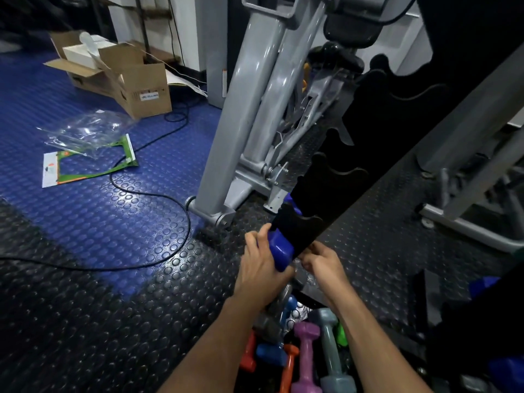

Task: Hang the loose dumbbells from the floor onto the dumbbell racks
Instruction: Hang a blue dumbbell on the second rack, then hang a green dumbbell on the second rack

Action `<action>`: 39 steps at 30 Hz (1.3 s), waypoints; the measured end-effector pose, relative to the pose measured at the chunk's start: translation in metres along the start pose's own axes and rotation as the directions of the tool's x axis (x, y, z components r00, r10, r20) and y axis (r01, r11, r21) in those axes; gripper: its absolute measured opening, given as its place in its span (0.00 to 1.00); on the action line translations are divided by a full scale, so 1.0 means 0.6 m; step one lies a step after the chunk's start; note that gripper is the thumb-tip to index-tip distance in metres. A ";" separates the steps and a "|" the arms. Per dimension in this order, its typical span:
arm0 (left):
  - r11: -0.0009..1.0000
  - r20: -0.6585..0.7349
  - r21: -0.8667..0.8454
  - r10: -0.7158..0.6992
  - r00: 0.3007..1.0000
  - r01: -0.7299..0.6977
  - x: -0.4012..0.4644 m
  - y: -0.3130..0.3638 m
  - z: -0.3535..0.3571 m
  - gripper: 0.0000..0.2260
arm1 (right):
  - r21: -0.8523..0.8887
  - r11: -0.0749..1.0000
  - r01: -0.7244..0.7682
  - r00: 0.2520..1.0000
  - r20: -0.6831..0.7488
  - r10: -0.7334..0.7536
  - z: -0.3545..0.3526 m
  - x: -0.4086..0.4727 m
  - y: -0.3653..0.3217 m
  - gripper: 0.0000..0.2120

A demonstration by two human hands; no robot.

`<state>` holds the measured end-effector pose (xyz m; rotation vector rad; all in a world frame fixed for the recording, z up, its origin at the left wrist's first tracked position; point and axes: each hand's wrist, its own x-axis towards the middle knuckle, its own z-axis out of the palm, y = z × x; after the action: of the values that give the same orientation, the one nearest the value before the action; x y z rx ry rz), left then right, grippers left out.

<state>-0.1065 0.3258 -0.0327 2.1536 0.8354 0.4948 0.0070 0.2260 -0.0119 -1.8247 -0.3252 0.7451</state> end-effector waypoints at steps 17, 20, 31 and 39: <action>0.863 0.075 -0.361 -0.351 0.933 0.354 -0.036 -0.022 0.000 0.55 | -0.140 0.989 -0.049 0.999 -0.006 0.049 -0.040 -0.001 0.027 0.18; 0.855 0.146 -0.255 -0.427 0.892 0.451 -0.063 -0.018 0.022 0.30 | -0.204 0.975 -0.090 0.996 -0.036 0.084 -0.066 0.000 0.063 0.14; 0.898 0.370 -0.090 -0.372 0.851 0.431 -0.114 0.008 0.121 0.10 | -0.321 0.921 -0.220 0.968 -0.184 0.168 -0.196 -0.060 0.175 0.08; 0.912 0.651 0.094 -0.360 0.668 0.400 -0.199 0.030 0.257 0.10 | -0.556 0.736 -0.386 0.915 -0.333 0.228 -0.279 -0.138 0.292 0.10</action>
<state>-0.0954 0.1542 -0.1265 1.8149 0.8031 -0.4505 0.0264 -0.0103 -0.1086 -2.6195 -0.0940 0.6687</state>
